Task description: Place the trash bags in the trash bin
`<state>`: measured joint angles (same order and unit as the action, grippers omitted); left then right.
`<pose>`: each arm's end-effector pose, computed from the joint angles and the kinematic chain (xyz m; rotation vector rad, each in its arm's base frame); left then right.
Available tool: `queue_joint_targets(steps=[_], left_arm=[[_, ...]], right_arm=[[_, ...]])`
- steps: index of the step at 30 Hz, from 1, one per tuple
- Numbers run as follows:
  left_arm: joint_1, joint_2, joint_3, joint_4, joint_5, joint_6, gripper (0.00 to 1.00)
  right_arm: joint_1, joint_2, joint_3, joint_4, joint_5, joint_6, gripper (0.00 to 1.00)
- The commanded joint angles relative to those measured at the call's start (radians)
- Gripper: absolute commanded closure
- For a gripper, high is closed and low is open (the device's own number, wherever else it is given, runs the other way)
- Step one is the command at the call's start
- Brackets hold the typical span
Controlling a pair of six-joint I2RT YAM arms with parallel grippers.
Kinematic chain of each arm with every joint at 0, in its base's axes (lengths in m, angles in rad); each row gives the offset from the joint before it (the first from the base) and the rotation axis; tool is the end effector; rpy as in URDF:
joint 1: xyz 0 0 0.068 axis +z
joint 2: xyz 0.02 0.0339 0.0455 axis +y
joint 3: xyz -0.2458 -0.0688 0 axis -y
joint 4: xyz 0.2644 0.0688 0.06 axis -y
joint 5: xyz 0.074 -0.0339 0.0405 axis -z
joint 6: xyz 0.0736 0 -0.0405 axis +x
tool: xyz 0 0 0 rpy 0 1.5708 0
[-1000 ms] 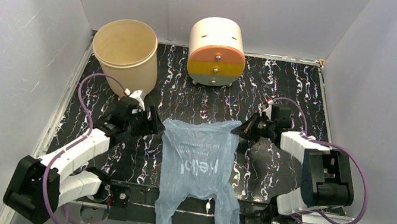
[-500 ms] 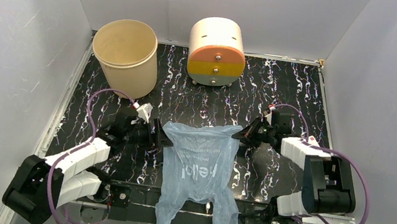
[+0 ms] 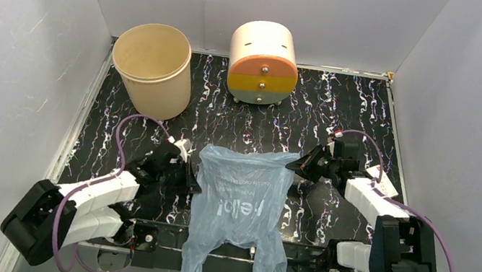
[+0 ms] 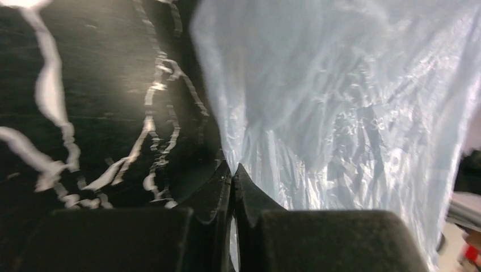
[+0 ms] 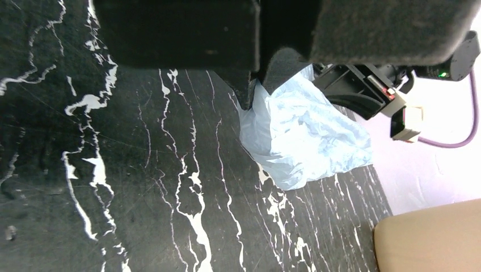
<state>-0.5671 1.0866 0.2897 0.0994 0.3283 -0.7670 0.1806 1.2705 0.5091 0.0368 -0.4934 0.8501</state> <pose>0.1926 -0.1508 0.0916 -0.0561 2.4583 -1.0269 0.2731 0.0853 0.1173 0.5368 2.3799 1.0692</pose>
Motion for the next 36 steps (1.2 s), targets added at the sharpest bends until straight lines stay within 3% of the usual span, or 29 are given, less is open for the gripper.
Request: queue_joint_targets(steps=[1,6,12,13,15,16,21,25,28,30,33,36], left_arm=[[-0.005,-0.072,0.134,-0.245,-0.248,0.088,1.00],[-0.002,-0.093,0.253,-0.384,-0.409,0.156,1.00],[0.012,-0.012,0.354,-0.338,-0.374,0.151,1.00],[0.012,0.015,0.375,-0.333,-0.373,0.158,1.00],[0.015,0.068,0.402,-0.322,-0.384,0.166,1.00],[0.019,0.095,0.408,-0.309,-0.373,0.166,1.00],[0.036,0.226,0.431,-0.237,-0.276,0.146,1.00],[0.072,0.243,0.412,-0.188,-0.244,0.100,1.00],[0.082,0.238,0.381,-0.158,-0.239,0.085,1.00],[0.088,0.246,0.365,-0.147,-0.211,0.085,0.86],[0.090,0.234,0.325,-0.112,-0.158,0.079,0.43],[0.090,0.166,0.277,-0.121,-0.148,0.072,0.30]], right_arm=[[-0.010,-0.056,0.110,-0.128,0.118,-0.100,0.96],[-0.051,-0.063,0.217,-0.209,0.240,-0.194,0.95],[-0.118,0.057,0.400,-0.284,0.160,-0.348,0.81],[-0.125,0.087,0.444,-0.333,0.140,-0.372,0.74],[-0.130,0.134,0.504,-0.420,0.137,-0.396,0.27],[-0.130,0.135,0.503,-0.438,0.134,-0.400,0.22],[-0.132,0.002,0.290,-0.366,-0.038,-0.361,0.12],[-0.132,-0.096,0.195,-0.442,-0.065,-0.393,0.13],[-0.133,-0.137,0.120,-0.436,-0.144,-0.326,0.12],[-0.133,-0.170,0.025,-0.331,-0.225,-0.228,0.11],[-0.131,-0.175,-0.085,-0.116,-0.365,-0.115,0.12],[-0.121,-0.129,-0.077,-0.123,-0.353,-0.123,0.12]])
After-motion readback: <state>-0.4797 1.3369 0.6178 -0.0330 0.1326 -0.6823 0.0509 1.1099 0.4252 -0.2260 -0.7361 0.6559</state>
